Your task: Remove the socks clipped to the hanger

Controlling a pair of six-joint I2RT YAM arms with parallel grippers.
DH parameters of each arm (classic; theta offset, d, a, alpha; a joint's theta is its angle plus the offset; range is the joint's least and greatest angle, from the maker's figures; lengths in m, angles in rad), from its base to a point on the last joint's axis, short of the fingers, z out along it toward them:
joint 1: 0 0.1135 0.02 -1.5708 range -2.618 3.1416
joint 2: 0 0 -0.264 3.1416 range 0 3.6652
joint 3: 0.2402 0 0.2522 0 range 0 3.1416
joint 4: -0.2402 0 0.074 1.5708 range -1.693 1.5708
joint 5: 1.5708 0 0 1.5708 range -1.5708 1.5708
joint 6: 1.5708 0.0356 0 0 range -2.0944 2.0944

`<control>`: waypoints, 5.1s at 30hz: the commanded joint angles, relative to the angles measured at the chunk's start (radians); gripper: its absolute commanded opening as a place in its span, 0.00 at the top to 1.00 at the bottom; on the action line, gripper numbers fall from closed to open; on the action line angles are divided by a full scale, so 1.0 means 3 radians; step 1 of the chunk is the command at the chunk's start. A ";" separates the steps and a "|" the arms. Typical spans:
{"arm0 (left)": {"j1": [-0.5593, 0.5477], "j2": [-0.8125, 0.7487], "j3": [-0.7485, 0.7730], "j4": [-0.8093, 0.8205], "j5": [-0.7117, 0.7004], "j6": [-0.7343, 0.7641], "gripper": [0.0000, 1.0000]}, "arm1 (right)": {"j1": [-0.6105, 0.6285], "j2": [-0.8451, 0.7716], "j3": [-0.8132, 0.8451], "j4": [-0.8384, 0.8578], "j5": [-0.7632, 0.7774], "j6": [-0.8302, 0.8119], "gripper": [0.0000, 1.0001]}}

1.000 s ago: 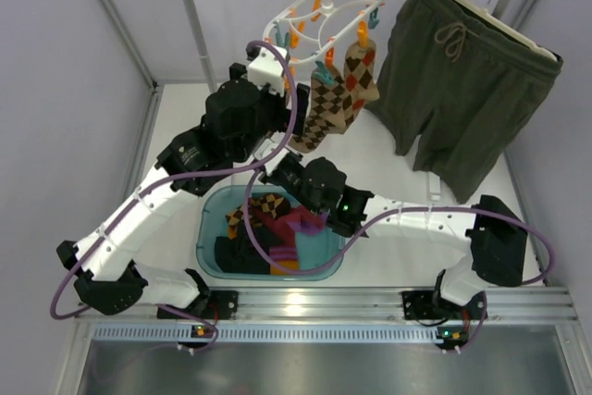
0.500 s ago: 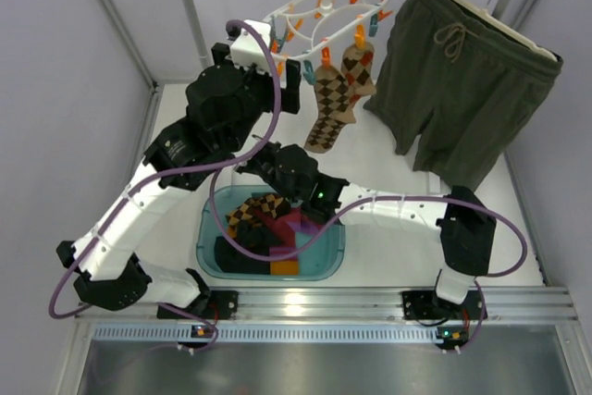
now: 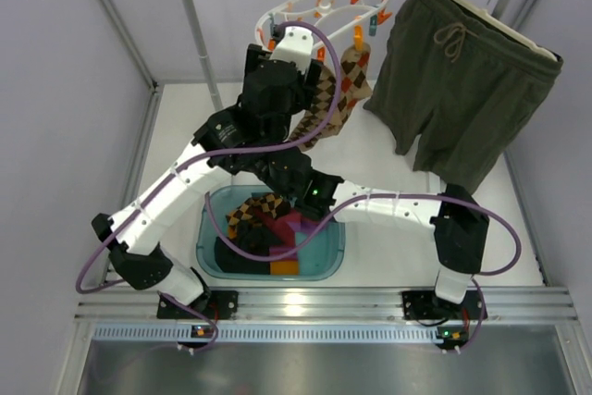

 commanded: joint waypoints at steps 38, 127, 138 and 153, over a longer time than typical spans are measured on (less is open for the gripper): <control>0.0101 0.0252 0.0217 0.0118 -0.0654 0.0233 0.46 | 0.0062 -0.0348 -0.0268 0.0137 -0.0081 0.0256 1.00; 0.0204 -0.2493 -0.1947 0.0113 0.2650 -0.1434 0.02 | -0.2689 -0.0506 -0.0927 0.0924 -0.4438 0.3028 0.87; 0.0204 -0.1713 -0.0751 -0.0041 0.1914 -0.1168 0.02 | -0.1923 -0.1364 -0.1633 0.0730 -0.2937 0.2532 1.00; -0.0613 -0.0730 0.0006 -0.0133 0.0033 -0.0698 0.02 | -0.0307 -0.1248 -0.1603 0.0613 0.0045 0.1648 1.00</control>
